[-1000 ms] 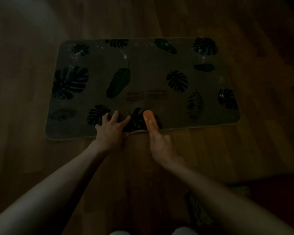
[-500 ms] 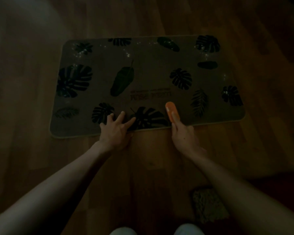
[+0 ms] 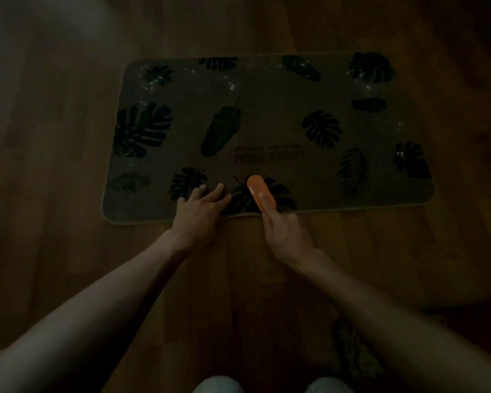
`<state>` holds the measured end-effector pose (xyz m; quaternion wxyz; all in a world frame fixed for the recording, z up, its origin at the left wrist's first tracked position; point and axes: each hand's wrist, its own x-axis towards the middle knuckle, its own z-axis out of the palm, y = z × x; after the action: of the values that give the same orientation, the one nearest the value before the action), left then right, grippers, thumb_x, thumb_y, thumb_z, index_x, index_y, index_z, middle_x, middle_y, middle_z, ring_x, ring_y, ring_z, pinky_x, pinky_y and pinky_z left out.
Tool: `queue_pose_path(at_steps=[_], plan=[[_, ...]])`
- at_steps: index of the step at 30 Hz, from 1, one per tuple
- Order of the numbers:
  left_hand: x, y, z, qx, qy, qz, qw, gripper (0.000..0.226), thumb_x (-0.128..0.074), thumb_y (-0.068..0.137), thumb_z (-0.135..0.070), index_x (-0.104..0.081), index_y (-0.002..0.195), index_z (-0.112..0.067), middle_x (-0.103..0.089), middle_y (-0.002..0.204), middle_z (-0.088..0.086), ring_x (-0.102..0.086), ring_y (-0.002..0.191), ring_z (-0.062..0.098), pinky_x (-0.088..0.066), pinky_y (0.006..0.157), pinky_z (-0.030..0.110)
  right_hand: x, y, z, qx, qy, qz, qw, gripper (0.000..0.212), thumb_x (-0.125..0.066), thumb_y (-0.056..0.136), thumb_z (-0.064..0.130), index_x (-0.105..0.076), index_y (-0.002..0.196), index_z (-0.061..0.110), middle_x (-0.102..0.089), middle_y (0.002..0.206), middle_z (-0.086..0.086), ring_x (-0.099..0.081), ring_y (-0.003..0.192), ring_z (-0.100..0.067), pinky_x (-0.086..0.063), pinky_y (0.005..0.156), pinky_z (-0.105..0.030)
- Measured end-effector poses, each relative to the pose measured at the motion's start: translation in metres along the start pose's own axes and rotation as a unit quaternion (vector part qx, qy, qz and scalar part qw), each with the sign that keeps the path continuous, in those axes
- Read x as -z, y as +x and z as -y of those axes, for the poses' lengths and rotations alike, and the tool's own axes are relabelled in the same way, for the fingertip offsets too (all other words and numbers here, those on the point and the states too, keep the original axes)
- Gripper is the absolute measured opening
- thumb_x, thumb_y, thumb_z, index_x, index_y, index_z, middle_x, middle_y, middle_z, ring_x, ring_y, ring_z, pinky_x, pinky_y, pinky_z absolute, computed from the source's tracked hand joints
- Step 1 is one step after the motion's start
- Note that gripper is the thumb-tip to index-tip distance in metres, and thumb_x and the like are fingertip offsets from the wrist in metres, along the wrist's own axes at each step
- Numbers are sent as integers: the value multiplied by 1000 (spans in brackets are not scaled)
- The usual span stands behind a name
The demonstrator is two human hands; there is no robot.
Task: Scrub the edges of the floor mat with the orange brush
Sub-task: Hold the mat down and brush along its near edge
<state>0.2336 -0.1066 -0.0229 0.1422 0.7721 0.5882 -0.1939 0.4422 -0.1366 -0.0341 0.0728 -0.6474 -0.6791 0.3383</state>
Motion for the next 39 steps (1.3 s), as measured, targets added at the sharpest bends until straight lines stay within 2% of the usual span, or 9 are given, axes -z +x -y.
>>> queue_pose_path(at_steps=[4,7,9,13,21,25,28,32,39], plan=[[4,6,11,-18,-52,-11,998,58,-52,101,-29,-29,153,-39,-12,165,-8,-21,148,29,-37,108,56,1,-15,-1,41,-71,31,996,55,-36,108,32,-12,157,42,-61,74,-10,-47,49,-16,-34,49,-27],[3,7,25,10,-134,-42,990,67,-67,92,-33,-38,151,-25,-22,163,3,-30,145,29,-38,110,49,0,-17,-1,65,-98,66,991,57,-36,108,31,-10,157,44,-67,82,-14,-50,54,-18,-41,55,-31],[-2,-2,38,100,-141,-55,983,79,-71,86,-47,-34,153,-26,-21,162,7,-26,145,32,-33,112,54,5,-7,5,74,-105,54,990,54,-33,108,32,-12,157,44,-65,79,-14,-49,51,-18,-41,54,-31],[-9,-18,60,212,-129,47,968,99,-63,78,-73,-6,154,-45,3,165,0,-5,148,42,-24,109,69,10,13,26,39,-126,52,990,53,-30,108,33,-11,157,43,-56,76,-10,-55,57,-26,-49,56,-36],[-9,-23,77,165,-94,46,981,83,-50,88,-71,-4,154,-48,-2,165,0,-16,144,42,-37,107,58,4,73,70,10,-83,45,995,52,-33,106,31,-16,156,37,-56,88,-13,-55,65,-28,-44,59,-37],[-8,-23,86,136,-90,25,986,72,-51,94,-59,-11,154,-48,-11,163,1,-22,140,42,-43,103,56,-22,24,58,25,-78,42,996,56,-35,108,30,-11,159,37,-60,81,-11,-51,53,-17,-37,50,-28],[-9,-24,84,144,-88,0,986,72,-58,94,-51,-18,154,-44,-18,161,2,-30,136,41,-48,96,52,-30,-21,57,34,-22,114,993,55,-29,109,33,-2,156,45,-55,71,-1,-49,49,-6,-33,43,-15],[-8,-23,82,156,-113,-36,981,74,-65,90,-47,-29,152,-27,-27,158,3,-36,134,36,-47,96,48,-26,-4,59,49,-33,113,992,57,-29,109,32,0,155,49,-61,84,-13,-58,61,-21,-50,60,-36],[-3,-19,84,199,-133,-13,971,86,-71,84,-52,-23,151,-30,-25,150,18,-29,135,40,-41,101,55,-16,66,90,70,-133,79,985,52,-30,108,33,-15,157,37,-62,99,-20,-58,71,-32,-51,64,-41]])
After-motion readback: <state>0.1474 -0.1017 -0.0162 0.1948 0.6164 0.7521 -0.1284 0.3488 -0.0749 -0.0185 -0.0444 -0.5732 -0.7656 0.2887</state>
